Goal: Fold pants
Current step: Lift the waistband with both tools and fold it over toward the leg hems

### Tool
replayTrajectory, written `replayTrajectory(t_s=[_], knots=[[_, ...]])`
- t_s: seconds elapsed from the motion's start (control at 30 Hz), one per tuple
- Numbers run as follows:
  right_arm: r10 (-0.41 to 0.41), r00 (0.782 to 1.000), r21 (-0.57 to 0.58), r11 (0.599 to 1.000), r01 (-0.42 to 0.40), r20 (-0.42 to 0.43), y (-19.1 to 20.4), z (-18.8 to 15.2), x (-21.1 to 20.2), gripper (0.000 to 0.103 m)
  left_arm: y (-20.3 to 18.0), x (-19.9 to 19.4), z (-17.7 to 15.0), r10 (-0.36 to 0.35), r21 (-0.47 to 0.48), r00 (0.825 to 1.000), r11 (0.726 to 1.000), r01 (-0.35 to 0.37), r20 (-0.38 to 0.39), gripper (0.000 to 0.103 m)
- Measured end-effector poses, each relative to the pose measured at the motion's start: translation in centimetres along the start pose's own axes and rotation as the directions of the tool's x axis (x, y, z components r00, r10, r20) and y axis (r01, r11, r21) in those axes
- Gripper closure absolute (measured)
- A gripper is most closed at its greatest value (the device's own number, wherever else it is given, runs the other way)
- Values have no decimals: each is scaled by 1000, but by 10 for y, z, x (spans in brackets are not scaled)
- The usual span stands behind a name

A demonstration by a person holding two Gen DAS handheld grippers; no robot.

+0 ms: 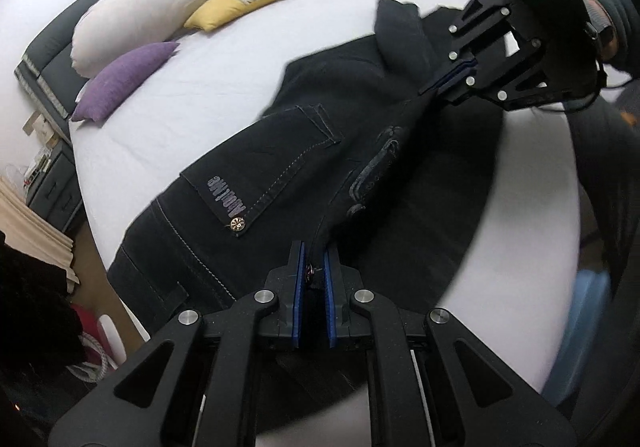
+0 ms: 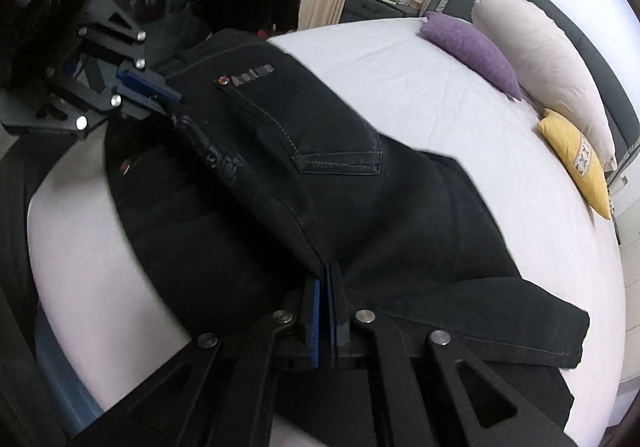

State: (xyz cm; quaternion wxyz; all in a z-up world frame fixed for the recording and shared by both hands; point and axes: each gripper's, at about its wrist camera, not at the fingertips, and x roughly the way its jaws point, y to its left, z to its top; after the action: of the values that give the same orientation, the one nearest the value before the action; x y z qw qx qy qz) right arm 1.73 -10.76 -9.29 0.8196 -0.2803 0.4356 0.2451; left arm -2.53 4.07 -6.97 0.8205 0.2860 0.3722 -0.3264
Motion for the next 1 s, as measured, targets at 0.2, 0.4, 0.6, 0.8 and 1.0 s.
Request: replayTrajectory(t_s=[0.2, 0.4, 0.6, 0.8, 1.0], knots=[[-46, 998, -52, 998, 44, -37, 36, -20, -1, 99, -20, -3, -22, -6, 24, 1000, 1000, 7, -26, 95], [-86, 995, -55, 995, 84, -48, 48, -25, -7, 99, -25, -9, -29, -24, 40, 999, 999, 25, -27, 95], [-94, 994, -44, 995, 92, -61, 59, -34, -12, 99, -30, -6, -42, -27, 40, 999, 999, 28, -33, 95], [-131, 989, -46, 991, 127, -72, 68, -35, -4, 97, -25, 3, -35, -9, 34, 1000, 999, 10, -28, 92], [-164, 984, -20, 986, 163, -69, 75, -38, 3, 94, -16, -15, -30, 12, -15, 997, 1000, -13, -74, 50]])
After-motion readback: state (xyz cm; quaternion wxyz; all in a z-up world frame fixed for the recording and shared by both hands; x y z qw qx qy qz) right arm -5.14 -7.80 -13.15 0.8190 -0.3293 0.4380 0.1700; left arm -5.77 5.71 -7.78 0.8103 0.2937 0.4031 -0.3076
